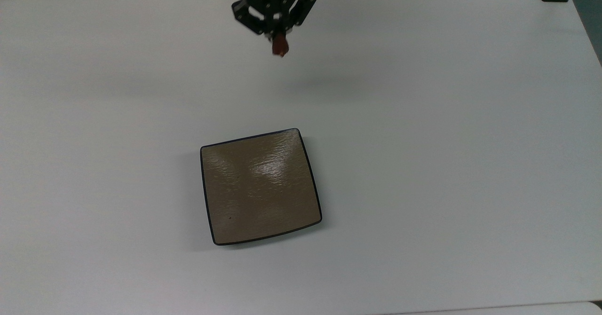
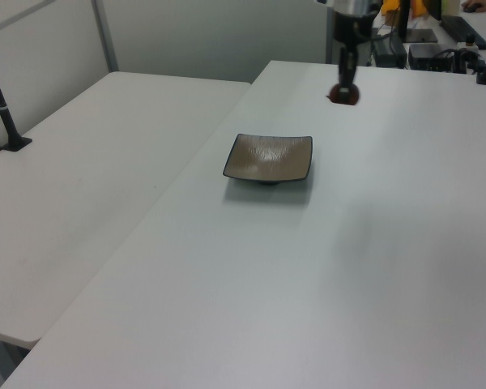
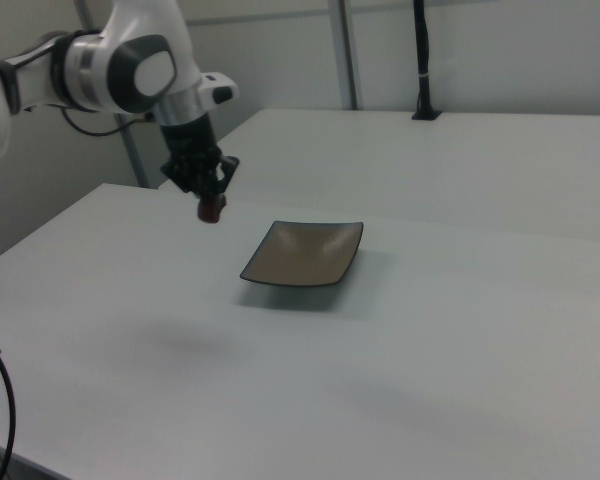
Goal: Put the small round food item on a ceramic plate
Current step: 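Lift the held food item and carry it over the square plate, then lower the food item onto the plate and open the gripper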
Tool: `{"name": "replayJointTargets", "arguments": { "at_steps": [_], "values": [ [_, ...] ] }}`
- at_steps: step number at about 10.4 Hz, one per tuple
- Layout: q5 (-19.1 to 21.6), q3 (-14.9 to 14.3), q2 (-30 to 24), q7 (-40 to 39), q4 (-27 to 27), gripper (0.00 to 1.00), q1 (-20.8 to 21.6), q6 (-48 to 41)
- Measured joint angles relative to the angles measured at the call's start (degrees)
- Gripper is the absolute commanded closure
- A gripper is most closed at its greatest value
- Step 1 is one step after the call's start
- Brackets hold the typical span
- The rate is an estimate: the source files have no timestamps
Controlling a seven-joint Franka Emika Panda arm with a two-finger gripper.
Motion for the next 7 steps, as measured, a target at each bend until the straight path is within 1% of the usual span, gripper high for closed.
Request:
{"name": "replayJointTargets", "arguments": {
  "at_steps": [4,5,7],
  "values": [
    [1.6,0.0,9.8,-0.7,6.3,0.89,-4.8,10.8],
    [2.1,0.0,12.6,-0.7,7.7,0.89,-5.3,14.3],
    [2.2,0.2,16.9,-0.7,8.5,0.89,-5.3,20.0]
  ]
}}
